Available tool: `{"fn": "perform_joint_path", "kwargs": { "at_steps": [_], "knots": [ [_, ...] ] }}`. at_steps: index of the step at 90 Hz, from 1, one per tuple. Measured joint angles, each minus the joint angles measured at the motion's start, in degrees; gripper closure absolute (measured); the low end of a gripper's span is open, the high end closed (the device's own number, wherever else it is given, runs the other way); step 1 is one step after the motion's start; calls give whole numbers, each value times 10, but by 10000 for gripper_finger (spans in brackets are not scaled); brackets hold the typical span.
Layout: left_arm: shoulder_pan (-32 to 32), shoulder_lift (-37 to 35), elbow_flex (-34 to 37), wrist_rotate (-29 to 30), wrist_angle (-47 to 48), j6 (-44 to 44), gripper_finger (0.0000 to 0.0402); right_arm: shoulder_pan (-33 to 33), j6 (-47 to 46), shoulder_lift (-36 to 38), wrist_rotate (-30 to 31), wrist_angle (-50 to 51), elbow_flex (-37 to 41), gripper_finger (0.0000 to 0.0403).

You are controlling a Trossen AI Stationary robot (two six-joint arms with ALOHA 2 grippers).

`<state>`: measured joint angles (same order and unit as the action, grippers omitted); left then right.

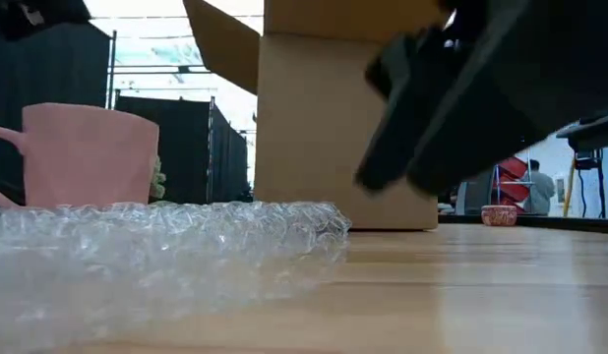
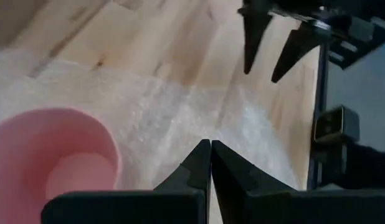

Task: Wrap mug
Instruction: Wrap the pink mug with bubble wrap

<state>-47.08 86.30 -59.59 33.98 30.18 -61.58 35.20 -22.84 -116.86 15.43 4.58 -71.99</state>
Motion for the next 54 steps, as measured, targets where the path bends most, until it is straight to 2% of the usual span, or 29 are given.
{"fn": "perform_joint_path", "kwargs": {
  "at_steps": [15,34,44,54],
  "knots": [
    [-11,0,0,0,-1,10,402,-4,-21,-60,-5,-86,-19,229],
    [-26,0,0,0,-2,20,402,-6,-22,-92,-22,-157,-56,239],
    [-31,0,0,0,-3,21,402,-7,-30,-93,-52,-173,-84,266],
    [-33,-1,0,0,-9,23,402,-11,-17,-89,-70,-169,-113,322]
  ]
}}
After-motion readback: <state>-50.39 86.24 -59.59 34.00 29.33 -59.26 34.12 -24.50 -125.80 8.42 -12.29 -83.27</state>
